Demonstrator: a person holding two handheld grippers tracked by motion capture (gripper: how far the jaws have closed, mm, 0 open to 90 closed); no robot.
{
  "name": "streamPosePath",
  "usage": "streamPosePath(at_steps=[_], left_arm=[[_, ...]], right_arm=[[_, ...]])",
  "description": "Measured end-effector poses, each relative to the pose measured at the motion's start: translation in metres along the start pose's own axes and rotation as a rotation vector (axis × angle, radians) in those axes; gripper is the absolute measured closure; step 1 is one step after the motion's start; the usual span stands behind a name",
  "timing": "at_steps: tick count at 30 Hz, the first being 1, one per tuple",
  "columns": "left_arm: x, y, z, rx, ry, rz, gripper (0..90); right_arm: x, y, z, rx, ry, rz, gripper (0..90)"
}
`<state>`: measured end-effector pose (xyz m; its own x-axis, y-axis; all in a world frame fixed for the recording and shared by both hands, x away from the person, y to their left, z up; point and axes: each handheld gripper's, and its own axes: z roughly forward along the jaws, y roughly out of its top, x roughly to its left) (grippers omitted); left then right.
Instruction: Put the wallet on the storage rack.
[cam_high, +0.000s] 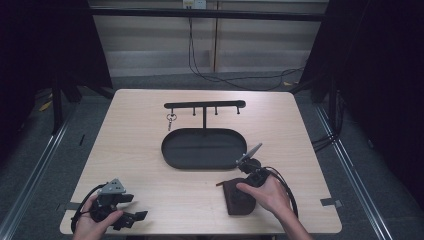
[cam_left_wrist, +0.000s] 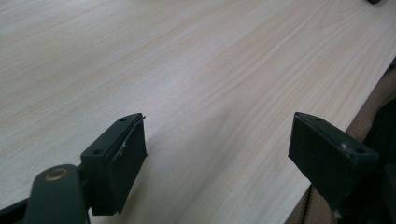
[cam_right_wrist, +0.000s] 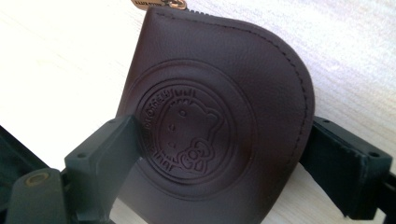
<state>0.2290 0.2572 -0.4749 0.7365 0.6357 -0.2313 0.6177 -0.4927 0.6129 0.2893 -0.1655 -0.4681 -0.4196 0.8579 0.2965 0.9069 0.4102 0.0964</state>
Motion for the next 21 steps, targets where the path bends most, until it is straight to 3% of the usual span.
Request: streamPosePath(at_steps=[6,8,10,11,16,21], left_arm=[[0.0,0.0,0.0,-0.003,0.0,-0.001,18.9],[0.001,0.0,-0.001,0.0,-0.005,-0.003,18.9],[0.0,0.0,-0.001,-0.001,-0.002,-0.002,18.9],[0.0,0.0,-0.001,-0.001,-0.002,-0.002,18.9],[0.0,-0.001,-0.001,-0.005,-0.001,-0.001,18.9],[0.0,0.0,-0.001,-0.004,-0.001,0.002,18.9]], right_arm=[[-0.002,-0.001,-0.001,0.001,0.018,0.008,15.2],[0.002,-0.001,-0.005,-0.019,-0.001,-0.018,26.6],[0.005,0.0,-0.008,-0.031,-0.022,-0.025,29.4],[0.005,0.0,-0.008,-0.031,-0.022,-0.025,29.4],[0.001,0.002,-0.017,-0.054,-0.017,-0.005,49.1],[0.003,0.005,-0.023,-0.054,-0.03,-0.025,56.7]])
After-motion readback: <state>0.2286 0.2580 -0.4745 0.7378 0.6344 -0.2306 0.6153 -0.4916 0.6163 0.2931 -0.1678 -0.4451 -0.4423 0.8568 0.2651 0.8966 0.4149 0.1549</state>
